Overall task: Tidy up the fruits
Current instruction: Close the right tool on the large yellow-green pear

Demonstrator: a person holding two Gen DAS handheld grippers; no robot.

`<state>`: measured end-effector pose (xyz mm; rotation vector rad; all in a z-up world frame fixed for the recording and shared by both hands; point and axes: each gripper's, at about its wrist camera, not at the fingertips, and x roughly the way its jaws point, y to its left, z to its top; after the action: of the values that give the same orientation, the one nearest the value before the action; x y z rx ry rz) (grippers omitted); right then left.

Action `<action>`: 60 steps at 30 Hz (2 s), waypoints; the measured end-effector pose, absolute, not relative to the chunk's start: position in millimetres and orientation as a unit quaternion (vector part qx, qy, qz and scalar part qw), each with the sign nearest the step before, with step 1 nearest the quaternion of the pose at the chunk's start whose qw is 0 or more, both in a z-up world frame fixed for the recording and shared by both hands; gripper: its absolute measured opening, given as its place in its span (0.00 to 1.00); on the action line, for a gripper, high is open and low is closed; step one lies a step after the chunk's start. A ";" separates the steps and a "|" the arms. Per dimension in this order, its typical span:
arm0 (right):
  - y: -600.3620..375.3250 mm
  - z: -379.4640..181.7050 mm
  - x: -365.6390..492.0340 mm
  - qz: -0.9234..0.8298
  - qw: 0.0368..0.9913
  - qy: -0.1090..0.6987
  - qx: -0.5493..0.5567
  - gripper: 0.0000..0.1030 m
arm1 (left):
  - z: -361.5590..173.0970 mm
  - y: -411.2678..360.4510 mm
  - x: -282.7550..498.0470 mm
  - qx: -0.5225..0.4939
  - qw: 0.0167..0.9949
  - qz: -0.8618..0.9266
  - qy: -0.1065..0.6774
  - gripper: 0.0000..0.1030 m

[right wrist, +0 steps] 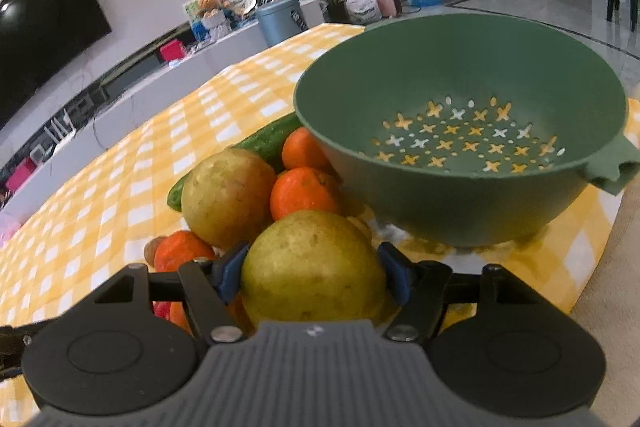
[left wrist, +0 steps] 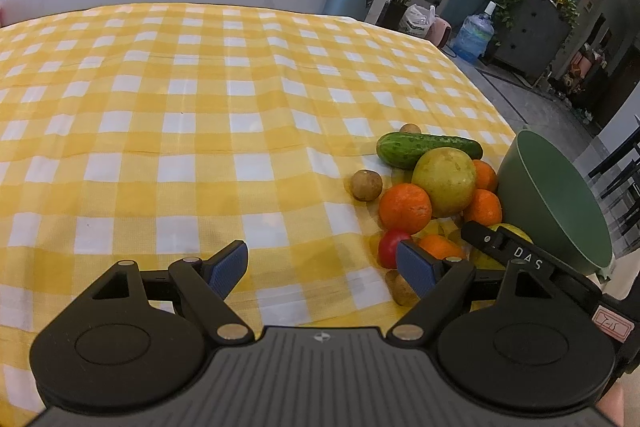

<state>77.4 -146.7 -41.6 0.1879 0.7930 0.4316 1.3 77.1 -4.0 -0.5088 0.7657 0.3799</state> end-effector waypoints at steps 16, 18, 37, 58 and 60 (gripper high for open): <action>-162.1 -47.6 59.0 0.249 0.891 0.364 0.111 0.63 | -3.7 74.0 2.2 -0.237 0.881 0.173 0.371 0.96; -162.6 -47.1 57.1 0.252 0.892 0.362 0.102 0.63 | -4.1 74.8 2.4 -0.238 0.882 0.171 0.369 0.96; -166.2 -39.0 65.6 0.299 0.872 0.387 0.007 0.63 | -6.4 80.5 2.7 -0.268 0.878 0.149 0.367 0.96; -169.2 -45.4 64.6 0.324 0.869 0.373 0.010 0.63 | -1.5 47.9 94.9 -0.101 0.949 -0.037 0.296 0.96; -170.1 -46.2 65.9 0.326 0.869 0.372 0.012 0.63 | -6.4 46.0 102.8 -0.095 0.948 -0.037 0.302 0.96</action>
<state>65.9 -170.1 -46.2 0.0258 0.7782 0.6811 102.8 46.0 -6.4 -0.1931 0.6143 -0.0754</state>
